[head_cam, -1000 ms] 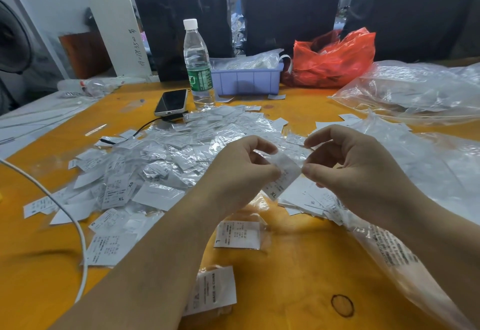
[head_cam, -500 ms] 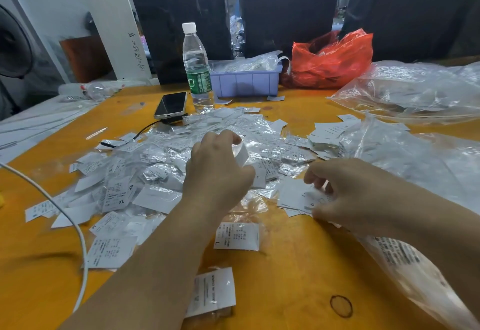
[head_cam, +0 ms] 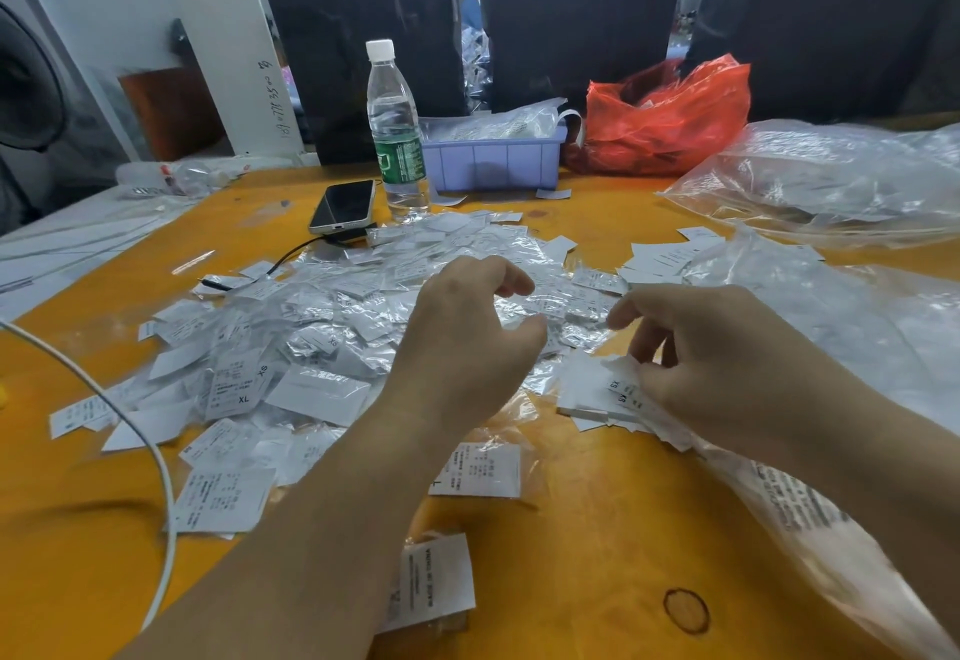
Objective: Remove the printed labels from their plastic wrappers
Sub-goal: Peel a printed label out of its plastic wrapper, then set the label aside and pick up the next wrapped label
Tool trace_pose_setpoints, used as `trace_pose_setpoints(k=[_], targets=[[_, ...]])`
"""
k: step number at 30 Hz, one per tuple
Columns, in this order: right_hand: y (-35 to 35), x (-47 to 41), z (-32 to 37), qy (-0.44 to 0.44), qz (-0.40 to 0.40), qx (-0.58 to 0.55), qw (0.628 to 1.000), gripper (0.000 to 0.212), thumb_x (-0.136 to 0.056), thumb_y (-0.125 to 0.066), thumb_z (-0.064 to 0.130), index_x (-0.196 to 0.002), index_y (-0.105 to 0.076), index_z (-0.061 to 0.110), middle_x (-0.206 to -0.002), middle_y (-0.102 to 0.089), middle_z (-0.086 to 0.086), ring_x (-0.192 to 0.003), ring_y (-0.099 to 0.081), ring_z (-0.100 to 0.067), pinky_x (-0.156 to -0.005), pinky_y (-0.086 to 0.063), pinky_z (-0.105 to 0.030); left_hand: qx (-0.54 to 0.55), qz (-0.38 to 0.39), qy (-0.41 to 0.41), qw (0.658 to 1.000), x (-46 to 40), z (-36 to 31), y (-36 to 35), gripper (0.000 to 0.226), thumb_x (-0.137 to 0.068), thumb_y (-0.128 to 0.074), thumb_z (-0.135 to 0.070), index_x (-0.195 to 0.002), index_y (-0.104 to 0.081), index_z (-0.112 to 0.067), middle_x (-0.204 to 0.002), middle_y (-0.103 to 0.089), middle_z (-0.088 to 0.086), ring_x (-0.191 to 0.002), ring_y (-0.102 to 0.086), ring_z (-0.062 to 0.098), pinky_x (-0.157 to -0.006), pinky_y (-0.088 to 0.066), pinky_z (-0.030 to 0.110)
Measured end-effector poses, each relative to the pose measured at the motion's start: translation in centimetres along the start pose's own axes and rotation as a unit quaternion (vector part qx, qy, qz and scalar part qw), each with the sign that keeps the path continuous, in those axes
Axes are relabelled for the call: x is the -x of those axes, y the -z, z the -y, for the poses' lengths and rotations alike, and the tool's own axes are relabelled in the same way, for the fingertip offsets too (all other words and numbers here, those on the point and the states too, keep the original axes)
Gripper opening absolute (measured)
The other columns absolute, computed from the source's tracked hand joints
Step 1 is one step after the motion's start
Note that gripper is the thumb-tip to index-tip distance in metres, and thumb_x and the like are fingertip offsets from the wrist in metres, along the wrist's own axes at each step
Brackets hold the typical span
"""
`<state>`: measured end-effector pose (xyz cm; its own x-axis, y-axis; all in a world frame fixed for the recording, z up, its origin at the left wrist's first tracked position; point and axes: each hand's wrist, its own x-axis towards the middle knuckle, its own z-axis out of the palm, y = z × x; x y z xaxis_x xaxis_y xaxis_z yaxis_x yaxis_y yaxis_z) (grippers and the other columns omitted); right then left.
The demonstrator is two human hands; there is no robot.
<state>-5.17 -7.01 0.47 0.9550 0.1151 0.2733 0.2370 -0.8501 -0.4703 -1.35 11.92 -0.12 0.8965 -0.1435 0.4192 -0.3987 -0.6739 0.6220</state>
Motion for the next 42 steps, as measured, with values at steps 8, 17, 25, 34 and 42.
trace_pose_setpoints(k=[8, 17, 25, 34, 42], targets=[[0.1, 0.1, 0.7, 0.074, -0.078, -0.1, 0.989, 0.026, -0.081, -0.069, 0.001, -0.09, -0.077, 0.024, -0.069, -0.063, 0.019, -0.063, -0.061, -0.004, -0.056, -0.049, -0.018, 0.118, 0.081, -0.03, 0.989, 0.6, -1.0, 0.0, 0.009, -0.089, -0.068, -0.03, -0.097, -0.067, -0.028, -0.071, -0.067, -0.007, -0.065, -0.061, 0.005, -0.056, -0.047, 0.017], [-0.1, -0.3, 0.5, 0.064, -0.063, -0.224, 0.97, 0.023, -0.081, -0.068, -0.005, -0.076, -0.073, 0.018, -0.078, -0.069, 0.003, -0.072, -0.069, -0.015, -0.065, -0.06, -0.04, 0.109, 0.101, -0.027, 0.989, 0.4, -0.9, 0.2, 0.016, -0.093, -0.062, -0.035, -0.082, -0.068, -0.024, -0.067, -0.064, -0.007, -0.061, -0.056, 0.006, -0.052, -0.043, 0.016], [0.1, -0.5, 0.6, 0.022, -0.063, -0.401, 0.913, 0.03, -0.075, -0.062, -0.023, -0.07, -0.074, 0.004, -0.085, -0.073, -0.005, -0.077, -0.072, -0.021, -0.067, -0.059, -0.026, 0.073, 0.141, 0.046, 0.986, 0.3, -0.2, 0.1, 0.01, -0.096, -0.052, -0.04, -0.097, -0.06, -0.035, -0.082, -0.062, -0.014, -0.068, -0.06, -0.001, -0.05, -0.045, 0.014], [0.0, -0.3, 1.0, 0.053, -0.056, -0.378, 0.923, 0.032, -0.073, -0.065, -0.021, -0.068, -0.076, 0.009, -0.089, -0.074, 0.0, -0.081, -0.072, -0.018, -0.07, -0.058, -0.023, 0.367, 0.184, 0.143, 0.901, -0.6, -0.9, 0.9, 0.01, -0.093, -0.061, -0.017, -0.101, -0.066, -0.013, -0.074, -0.07, 0.0, -0.062, -0.06, 0.01, -0.054, -0.046, 0.023], [-0.4, 0.0, 1.0, 0.101, -0.032, -0.279, 0.954, 0.031, -0.074, -0.068, -0.017, -0.07, -0.077, 0.012, -0.09, -0.071, 0.009, -0.088, -0.069, -0.013, -0.072, -0.056, -0.022, 0.402, 0.138, 0.141, 0.894, -0.3, -0.8, 0.5, 0.037, -0.083, -0.069, 0.003, -0.112, -0.06, -0.018, -0.108, -0.067, 0.017, -0.095, -0.069, 0.033, -0.081, -0.055, 0.04]])
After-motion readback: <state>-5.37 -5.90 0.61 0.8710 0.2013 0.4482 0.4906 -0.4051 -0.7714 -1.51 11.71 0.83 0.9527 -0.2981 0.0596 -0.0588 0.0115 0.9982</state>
